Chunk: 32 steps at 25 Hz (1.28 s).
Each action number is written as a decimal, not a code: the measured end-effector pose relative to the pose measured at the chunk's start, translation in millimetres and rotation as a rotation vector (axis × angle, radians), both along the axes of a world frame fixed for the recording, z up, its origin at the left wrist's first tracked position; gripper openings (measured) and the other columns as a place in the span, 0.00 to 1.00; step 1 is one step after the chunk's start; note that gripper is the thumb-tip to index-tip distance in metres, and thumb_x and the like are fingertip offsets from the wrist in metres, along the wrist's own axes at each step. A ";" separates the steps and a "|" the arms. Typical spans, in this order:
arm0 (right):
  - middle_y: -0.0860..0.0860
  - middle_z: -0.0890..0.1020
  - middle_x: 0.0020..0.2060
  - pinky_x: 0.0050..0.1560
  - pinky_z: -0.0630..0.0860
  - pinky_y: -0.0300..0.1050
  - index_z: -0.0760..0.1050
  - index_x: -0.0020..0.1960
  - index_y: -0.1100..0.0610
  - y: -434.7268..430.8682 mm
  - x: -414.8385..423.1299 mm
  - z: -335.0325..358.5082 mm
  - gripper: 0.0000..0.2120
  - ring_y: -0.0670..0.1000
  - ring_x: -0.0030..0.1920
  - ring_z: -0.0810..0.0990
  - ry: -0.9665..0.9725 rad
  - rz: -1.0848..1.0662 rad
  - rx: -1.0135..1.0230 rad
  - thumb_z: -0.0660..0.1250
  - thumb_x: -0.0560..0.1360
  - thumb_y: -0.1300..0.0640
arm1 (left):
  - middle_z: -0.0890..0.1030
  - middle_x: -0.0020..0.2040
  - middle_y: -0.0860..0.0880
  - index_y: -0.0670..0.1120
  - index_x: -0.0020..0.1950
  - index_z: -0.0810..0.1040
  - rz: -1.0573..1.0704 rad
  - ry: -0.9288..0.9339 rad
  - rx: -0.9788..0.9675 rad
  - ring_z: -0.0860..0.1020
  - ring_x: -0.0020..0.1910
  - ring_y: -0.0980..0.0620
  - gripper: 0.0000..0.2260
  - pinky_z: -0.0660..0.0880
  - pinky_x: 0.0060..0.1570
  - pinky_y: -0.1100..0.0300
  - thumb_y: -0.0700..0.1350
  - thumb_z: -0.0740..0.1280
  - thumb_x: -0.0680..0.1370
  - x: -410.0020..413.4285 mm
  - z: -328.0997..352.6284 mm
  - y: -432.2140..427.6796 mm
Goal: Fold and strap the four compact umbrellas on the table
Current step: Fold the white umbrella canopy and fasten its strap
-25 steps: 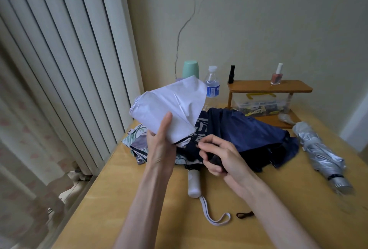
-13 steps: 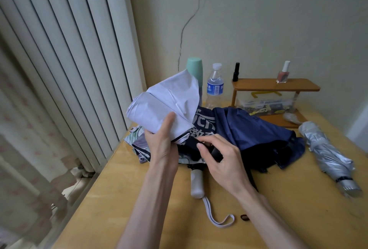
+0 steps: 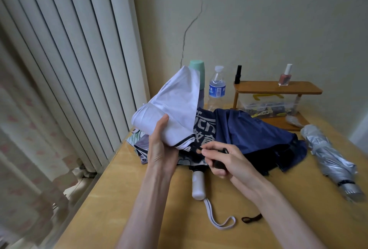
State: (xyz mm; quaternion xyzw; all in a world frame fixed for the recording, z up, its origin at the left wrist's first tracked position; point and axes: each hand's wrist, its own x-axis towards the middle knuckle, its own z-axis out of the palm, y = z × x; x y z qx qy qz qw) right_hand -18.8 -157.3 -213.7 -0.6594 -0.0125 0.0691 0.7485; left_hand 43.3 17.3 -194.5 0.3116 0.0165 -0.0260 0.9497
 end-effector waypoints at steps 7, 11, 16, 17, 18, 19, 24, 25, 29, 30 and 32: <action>0.45 0.81 0.47 0.50 0.80 0.42 0.84 0.58 0.54 13.3 3.8 -26.7 0.06 0.46 0.47 0.82 -0.865 -0.451 -0.825 0.73 0.81 0.56 | 0.85 0.64 0.40 0.41 0.72 0.78 0.143 0.078 -0.011 0.85 0.56 0.43 0.21 0.82 0.58 0.44 0.40 0.72 0.79 5.5 2.3 -3.5; 0.43 0.84 0.46 0.49 0.80 0.42 0.86 0.56 0.55 14.6 4.9 -25.5 0.05 0.46 0.48 0.84 -0.775 -0.398 -0.645 0.71 0.82 0.58 | 0.84 0.67 0.42 0.43 0.74 0.77 0.059 -0.010 -0.010 0.82 0.66 0.41 0.23 0.78 0.67 0.44 0.46 0.73 0.80 -0.5 5.1 -0.3; 0.45 0.74 0.29 0.29 0.62 0.37 0.86 0.47 0.60 4.1 1.7 -0.4 0.06 0.48 0.27 0.66 -0.260 -0.201 -0.136 0.71 0.81 0.62 | 0.81 0.70 0.41 0.42 0.75 0.75 -0.048 -0.065 -0.040 0.79 0.70 0.40 0.21 0.72 0.73 0.43 0.48 0.66 0.84 -2.5 0.7 3.1; 0.47 0.72 0.29 0.28 0.60 0.37 0.85 0.46 0.61 1.4 1.3 2.0 0.06 0.49 0.27 0.64 -0.197 -0.180 -0.092 0.71 0.80 0.63 | 0.81 0.70 0.40 0.42 0.76 0.75 -0.052 -0.066 -0.019 0.78 0.71 0.40 0.22 0.72 0.73 0.43 0.49 0.67 0.84 -1.9 -0.5 2.6; 0.48 0.72 0.30 0.27 0.60 0.36 0.85 0.45 0.61 0.0 1.3 2.9 0.06 0.49 0.26 0.64 -0.163 -0.162 -0.075 0.71 0.80 0.63 | 0.80 0.71 0.40 0.42 0.76 0.74 -0.052 -0.069 0.000 0.78 0.71 0.40 0.24 0.73 0.72 0.44 0.50 0.68 0.83 -0.7 -1.9 2.3; 0.48 0.72 0.31 0.28 0.62 0.36 0.85 0.45 0.60 0.9 0.8 3.5 0.06 0.48 0.26 0.66 -0.167 -0.155 -0.081 0.71 0.80 0.62 | 0.80 0.70 0.41 0.42 0.77 0.73 -0.041 -0.066 0.012 0.79 0.69 0.40 0.27 0.75 0.69 0.44 0.51 0.71 0.81 0.6 -3.2 2.3; 0.45 0.81 0.48 0.50 0.78 0.37 0.85 0.56 0.53 8.0 2.4 -20.1 0.07 0.45 0.46 0.81 -0.869 -0.437 -0.854 0.76 0.79 0.56 | 0.82 0.68 0.39 0.41 0.77 0.74 0.069 -0.009 0.011 0.81 0.67 0.39 0.32 0.80 0.63 0.44 0.50 0.77 0.76 10.3 -7.2 0.6; 0.45 0.82 0.49 0.51 0.79 0.38 0.85 0.57 0.55 9.0 3.9 -24.8 0.07 0.46 0.48 0.82 -0.956 -0.459 -0.923 0.74 0.80 0.56 | 0.82 0.68 0.39 0.41 0.76 0.74 0.069 -0.014 0.014 0.81 0.68 0.39 0.30 0.79 0.65 0.43 0.50 0.77 0.77 10.7 -7.1 0.8; 0.41 0.86 0.45 0.49 0.80 0.37 0.86 0.58 0.55 11.8 3.7 -19.5 0.08 0.42 0.48 0.85 -0.686 -0.352 -0.594 0.74 0.80 0.56 | 0.81 0.70 0.38 0.42 0.76 0.74 -0.034 -0.062 0.039 0.79 0.70 0.39 0.29 0.72 0.73 0.41 0.56 0.72 0.79 5.3 -6.1 4.0; 0.41 0.86 0.41 0.45 0.79 0.36 0.87 0.58 0.55 10.1 3.8 -14.9 0.08 0.41 0.44 0.84 -0.557 -0.287 -0.459 0.74 0.80 0.58 | 0.80 0.70 0.37 0.42 0.75 0.75 -0.055 -0.073 0.044 0.78 0.71 0.39 0.29 0.70 0.75 0.40 0.57 0.71 0.80 4.1 -6.5 4.3; 0.46 0.83 0.35 0.37 0.75 0.34 0.86 0.57 0.56 8.5 4.1 -8.7 0.07 0.42 0.36 0.80 -0.343 -0.168 -0.293 0.73 0.80 0.59 | 0.79 0.71 0.36 0.41 0.75 0.75 -0.055 -0.082 0.051 0.75 0.73 0.35 0.30 0.68 0.77 0.37 0.57 0.72 0.79 5.2 -10.0 3.5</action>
